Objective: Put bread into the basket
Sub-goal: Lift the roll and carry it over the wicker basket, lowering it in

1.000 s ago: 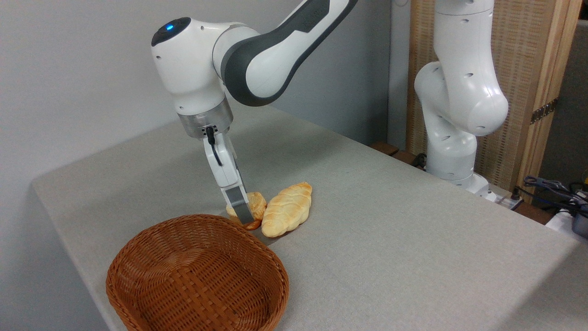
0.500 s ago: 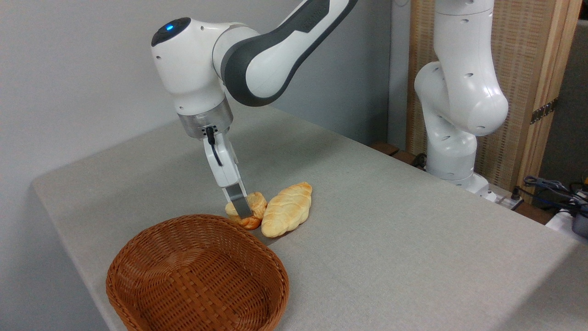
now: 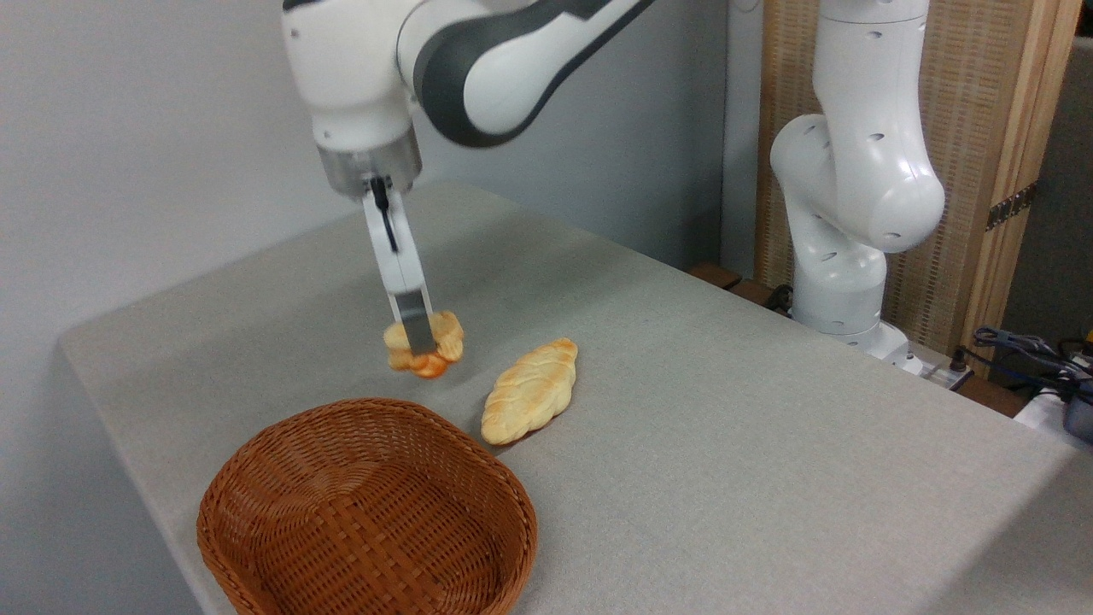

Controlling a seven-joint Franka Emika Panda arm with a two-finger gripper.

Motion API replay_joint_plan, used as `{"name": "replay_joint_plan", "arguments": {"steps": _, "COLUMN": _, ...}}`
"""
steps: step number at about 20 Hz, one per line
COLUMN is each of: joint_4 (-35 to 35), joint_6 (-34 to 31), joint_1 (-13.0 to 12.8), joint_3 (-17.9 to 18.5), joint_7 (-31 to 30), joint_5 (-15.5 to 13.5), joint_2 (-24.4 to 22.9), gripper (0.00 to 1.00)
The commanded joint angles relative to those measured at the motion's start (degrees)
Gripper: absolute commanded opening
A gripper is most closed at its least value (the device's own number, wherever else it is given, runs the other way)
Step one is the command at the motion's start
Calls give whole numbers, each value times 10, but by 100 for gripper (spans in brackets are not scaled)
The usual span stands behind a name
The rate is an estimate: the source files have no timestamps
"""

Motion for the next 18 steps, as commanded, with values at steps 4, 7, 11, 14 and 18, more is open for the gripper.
{"name": "replay_joint_plan", "arguments": {"steps": 4, "joint_4": 34, "joint_6": 49, "joint_1": 11, "joint_3": 34, "joint_7": -40, "joint_5": -10, "joint_2": -10, "gripper": 53}}
{"name": "replay_joint_plan", "arguments": {"steps": 7, "joint_4": 34, "joint_6": 109, "joint_1": 12, "joint_3": 58, "joint_7": -40, "joint_5": -11, "joint_2": 2, "gripper": 53}}
{"name": "replay_joint_plan", "arguments": {"steps": 11, "joint_4": 34, "joint_6": 171, "joint_1": 12, "joint_3": 77, "joint_7": -40, "joint_5": -11, "joint_2": 29, "gripper": 79}}
{"name": "replay_joint_plan", "arguments": {"steps": 14, "joint_4": 33, "joint_6": 193, "joint_1": 12, "joint_3": 80, "joint_7": -42, "joint_5": -11, "joint_2": 45, "gripper": 100}}
{"name": "replay_joint_plan", "arguments": {"steps": 18, "joint_4": 29, "joint_6": 193, "joint_1": 12, "joint_3": 82, "joint_7": -41, "joint_5": -12, "joint_2": 53, "gripper": 100}}
